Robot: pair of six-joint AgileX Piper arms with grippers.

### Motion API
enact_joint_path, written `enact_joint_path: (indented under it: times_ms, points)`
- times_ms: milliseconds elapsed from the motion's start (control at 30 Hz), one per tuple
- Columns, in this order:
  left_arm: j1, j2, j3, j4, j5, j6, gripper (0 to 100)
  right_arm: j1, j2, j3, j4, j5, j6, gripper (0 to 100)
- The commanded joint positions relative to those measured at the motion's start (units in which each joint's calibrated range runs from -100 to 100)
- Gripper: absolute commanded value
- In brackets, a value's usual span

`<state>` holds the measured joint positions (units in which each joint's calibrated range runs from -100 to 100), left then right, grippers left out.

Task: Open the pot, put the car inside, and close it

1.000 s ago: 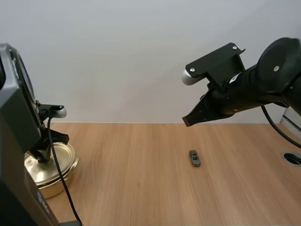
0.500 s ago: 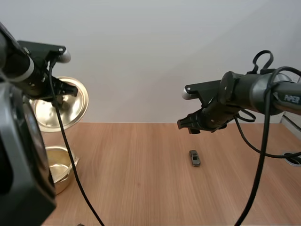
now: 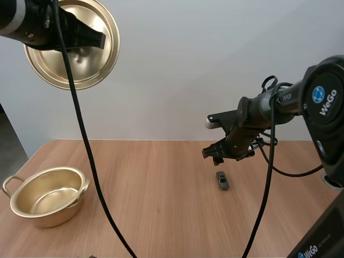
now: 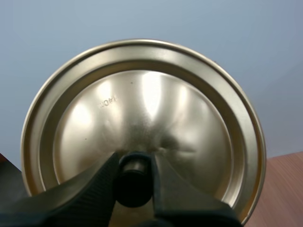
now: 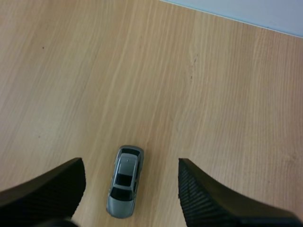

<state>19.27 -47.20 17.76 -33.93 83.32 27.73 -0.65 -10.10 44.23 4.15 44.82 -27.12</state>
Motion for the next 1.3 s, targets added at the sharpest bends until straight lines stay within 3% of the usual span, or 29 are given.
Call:
enact_joint_path:
  times_ms: [0,433,500,633,733,833,900,1067,1200,1267]
  points:
    - [-0.03,-3.41,-0.10,-0.11,0.00,-0.02,0,0.03,1.64,-0.25,0.14,0.17,-0.03,94]
    - [-0.03,-8.69,-0.10,-0.11,0.19,-0.02,0,0.03,10.44,-1.87,-0.19,-0.10,-1.20,89]
    - [-0.03,-8.69,-0.10,-0.11,0.19,-0.02,0,0.03,11.63,-2.44,-0.19,1.10,-1.32,78]
    - [-0.03,-8.69,-0.10,-0.11,0.19,-0.02,0,0.03,13.48,-2.61,0.25,1.27,-2.40,43]
    - [-0.03,-8.66,-0.10,-0.75,0.19,-0.02,0,0.03,15.23,-2.61,0.25,1.65,-3.56,0]
    - [-0.03,-8.66,-0.10,-2.35,1.42,-0.02,0,0.03,15.44,-2.71,0.90,-0.49,-7.08,0]
    - [-0.03,-9.06,-0.10,-2.75,1.58,-0.70,0,0.24,14.58,-4.61,4.63,0.65,-11.19,0]
    - [-0.03,-12.14,-0.10,-3.54,-5.94,-3.31,0,3.12,8.15,-10.84,23.26,11.44,-26.08,0]
    - [-0.03,-16.40,-0.10,-3.33,-17.11,-5.55,0,8.05,2.45,-15.78,37.67,19.38,-34.67,0]
    - [-0.03,-18.43,-0.10,-3.33,-22.00,-6.89,0,11.38,0.96,-18.59,41.81,21.34,-36.03,0]
